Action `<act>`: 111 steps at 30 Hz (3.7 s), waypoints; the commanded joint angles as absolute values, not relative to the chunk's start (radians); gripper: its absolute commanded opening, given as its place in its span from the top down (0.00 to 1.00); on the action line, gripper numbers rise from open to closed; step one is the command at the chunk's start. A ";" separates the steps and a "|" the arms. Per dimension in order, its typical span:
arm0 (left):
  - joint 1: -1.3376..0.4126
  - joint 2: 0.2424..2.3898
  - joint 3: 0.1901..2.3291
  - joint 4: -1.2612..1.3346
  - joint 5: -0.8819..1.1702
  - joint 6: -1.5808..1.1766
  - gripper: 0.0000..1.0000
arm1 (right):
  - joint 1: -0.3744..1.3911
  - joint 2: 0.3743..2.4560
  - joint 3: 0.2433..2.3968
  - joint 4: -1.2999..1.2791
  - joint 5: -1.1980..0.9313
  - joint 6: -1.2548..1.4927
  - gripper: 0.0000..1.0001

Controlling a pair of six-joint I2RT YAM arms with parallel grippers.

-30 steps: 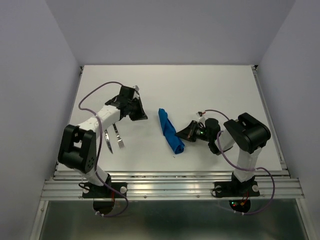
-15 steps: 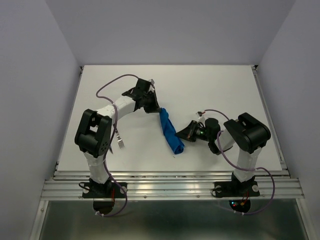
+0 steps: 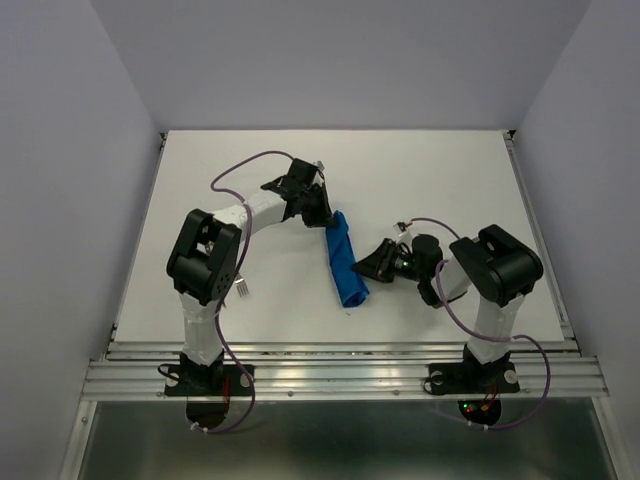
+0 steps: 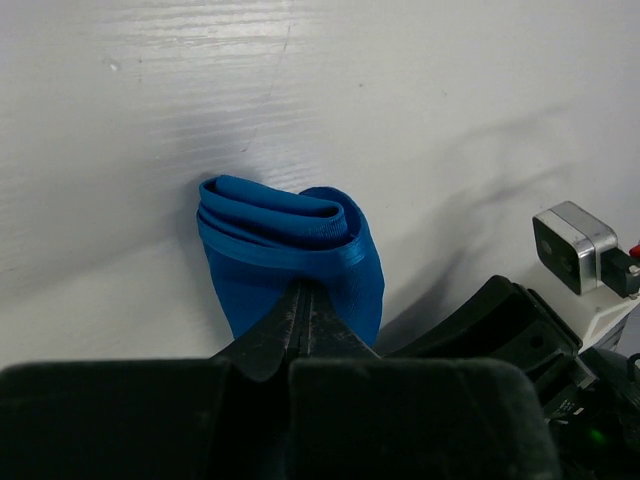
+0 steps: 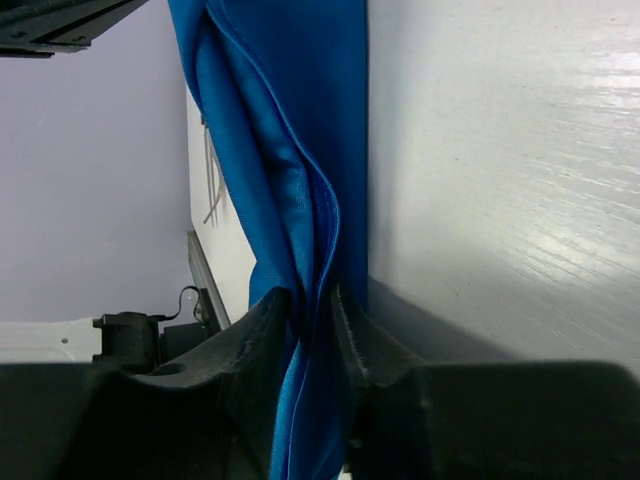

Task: Fold the napkin into a case and place the utensils inside
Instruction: Turn over the smaller rectangle folded napkin, then smooth out the smaller rectangle-folded napkin at the center of the board, then move the fork to the corner of the board.

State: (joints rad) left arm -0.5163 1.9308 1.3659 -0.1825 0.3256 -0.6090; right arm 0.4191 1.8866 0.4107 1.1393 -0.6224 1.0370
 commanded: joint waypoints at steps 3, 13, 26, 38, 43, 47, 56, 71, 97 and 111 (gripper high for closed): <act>-0.541 1.992 1.459 -0.149 0.362 -0.629 1.00 | 0.410 1.818 0.391 1.082 -0.611 0.983 0.53; -0.578 2.088 1.560 -0.143 0.382 -0.650 1.00 | 0.400 1.431 0.379 0.536 -0.275 0.773 0.17; -0.603 2.194 1.687 -0.135 0.419 -0.666 1.00 | 0.400 1.111 0.563 -0.089 0.028 0.588 0.53; -0.575 1.991 1.628 -0.230 0.290 -0.571 1.00 | 0.632 1.189 0.586 -0.123 0.064 0.670 0.96; -0.514 1.876 1.540 -0.288 0.250 -0.560 1.00 | 0.653 1.313 0.577 -0.074 0.060 0.673 0.94; -0.407 1.749 1.413 -0.302 0.230 -0.558 1.00 | 0.653 1.390 0.595 -0.124 0.193 0.629 0.96; -0.209 1.485 1.207 -0.414 0.098 -0.503 1.00 | 0.653 1.308 0.725 -0.158 0.216 0.532 0.93; -0.046 1.476 1.037 -0.500 -0.103 -0.485 0.60 | 0.653 1.508 0.845 -0.091 0.247 0.477 0.85; -0.308 1.675 0.928 -0.344 -0.023 -0.787 0.73 | 0.653 1.312 0.871 -0.172 0.229 0.448 0.60; -0.509 1.709 1.088 -0.362 0.049 -0.856 0.37 | 0.676 1.414 0.976 -0.236 0.163 0.387 0.52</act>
